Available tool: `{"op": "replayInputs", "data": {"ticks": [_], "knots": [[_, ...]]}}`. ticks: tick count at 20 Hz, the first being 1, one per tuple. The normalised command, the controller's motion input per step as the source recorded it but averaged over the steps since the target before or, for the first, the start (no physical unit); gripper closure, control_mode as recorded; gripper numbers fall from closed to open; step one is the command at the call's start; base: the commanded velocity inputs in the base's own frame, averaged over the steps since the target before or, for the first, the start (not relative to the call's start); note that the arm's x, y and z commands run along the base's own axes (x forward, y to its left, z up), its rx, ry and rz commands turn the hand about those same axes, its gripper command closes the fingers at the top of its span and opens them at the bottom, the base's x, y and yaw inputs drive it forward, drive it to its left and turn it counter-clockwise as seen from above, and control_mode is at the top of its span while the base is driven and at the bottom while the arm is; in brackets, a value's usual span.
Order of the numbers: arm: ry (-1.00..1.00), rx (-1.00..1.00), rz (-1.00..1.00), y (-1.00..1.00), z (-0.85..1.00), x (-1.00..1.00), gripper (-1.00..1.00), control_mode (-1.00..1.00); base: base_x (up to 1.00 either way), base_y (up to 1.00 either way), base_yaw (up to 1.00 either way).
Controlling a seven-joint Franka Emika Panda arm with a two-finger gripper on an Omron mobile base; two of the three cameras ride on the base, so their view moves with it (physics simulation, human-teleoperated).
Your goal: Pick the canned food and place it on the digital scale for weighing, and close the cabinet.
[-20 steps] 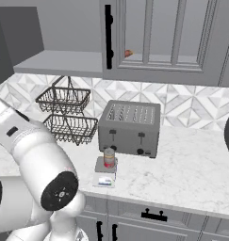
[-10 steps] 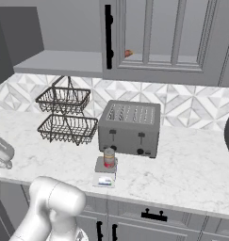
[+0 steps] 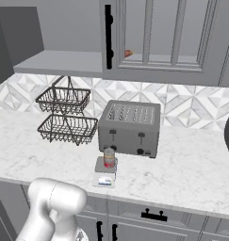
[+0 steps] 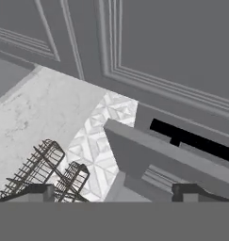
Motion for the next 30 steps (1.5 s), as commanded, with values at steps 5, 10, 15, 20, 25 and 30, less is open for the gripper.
{"op": "replayInputs", "data": {"ticks": [5,10,15,20,25,30], "knots": [[-0.13,0.25,-0.10,1.00,-0.38,-0.22,-1.00,-1.00,0.00,0.00,0.00],[-0.10,0.22,-0.06,1.00,-0.12,0.05,-1.00,-1.00,0.00,0.00,0.00],[-0.07,0.08,-0.01,0.99,0.00,0.29,-1.00,-1.00,0.00,0.00,0.00],[-0.04,0.01,-0.03,0.66,0.00,0.60,-1.00,-1.00,0.00,0.00,0.00],[0.00,0.09,-0.01,-0.15,0.13,0.51,-1.00,-1.00,0.00,0.00,0.00],[0.00,0.07,0.00,-0.10,0.02,0.52,-1.00,-1.00,0.00,0.00,0.00]]}}
